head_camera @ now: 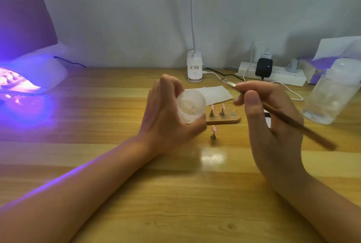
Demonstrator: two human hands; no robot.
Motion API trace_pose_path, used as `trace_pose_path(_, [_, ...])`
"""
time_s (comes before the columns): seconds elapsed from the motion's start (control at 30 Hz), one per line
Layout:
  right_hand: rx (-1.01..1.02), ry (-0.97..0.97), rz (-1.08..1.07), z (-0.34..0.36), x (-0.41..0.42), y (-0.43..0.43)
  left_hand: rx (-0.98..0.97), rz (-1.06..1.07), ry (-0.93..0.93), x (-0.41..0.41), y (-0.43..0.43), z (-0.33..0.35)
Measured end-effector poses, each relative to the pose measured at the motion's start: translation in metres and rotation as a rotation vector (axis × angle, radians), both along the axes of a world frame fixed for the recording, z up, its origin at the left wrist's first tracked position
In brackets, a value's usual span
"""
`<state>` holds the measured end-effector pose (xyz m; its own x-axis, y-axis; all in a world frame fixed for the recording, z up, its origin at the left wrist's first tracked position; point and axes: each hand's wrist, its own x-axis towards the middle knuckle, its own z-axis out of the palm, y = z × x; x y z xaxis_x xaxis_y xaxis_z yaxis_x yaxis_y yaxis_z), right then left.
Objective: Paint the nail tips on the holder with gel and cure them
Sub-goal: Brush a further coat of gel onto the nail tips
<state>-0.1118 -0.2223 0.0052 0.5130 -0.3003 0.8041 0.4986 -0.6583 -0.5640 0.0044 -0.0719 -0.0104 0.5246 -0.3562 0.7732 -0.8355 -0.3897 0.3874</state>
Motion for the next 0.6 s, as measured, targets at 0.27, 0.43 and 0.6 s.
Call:
trace_pose_path(0.27, [-0.093,0.012,0.122,-0.009,0.000,0.011,0.108,-0.128,-0.158,-0.007,-0.001,0.001])
trace_pose_path(0.43, [-0.133,0.058,0.082,-0.011,0.003,0.010,0.155,-0.177,-0.215,-0.008,-0.002,0.001])
trace_pose_path(0.6, [-0.161,0.099,0.052,-0.014,0.005,0.008,0.156,-0.180,-0.207,-0.011,-0.002,0.002])
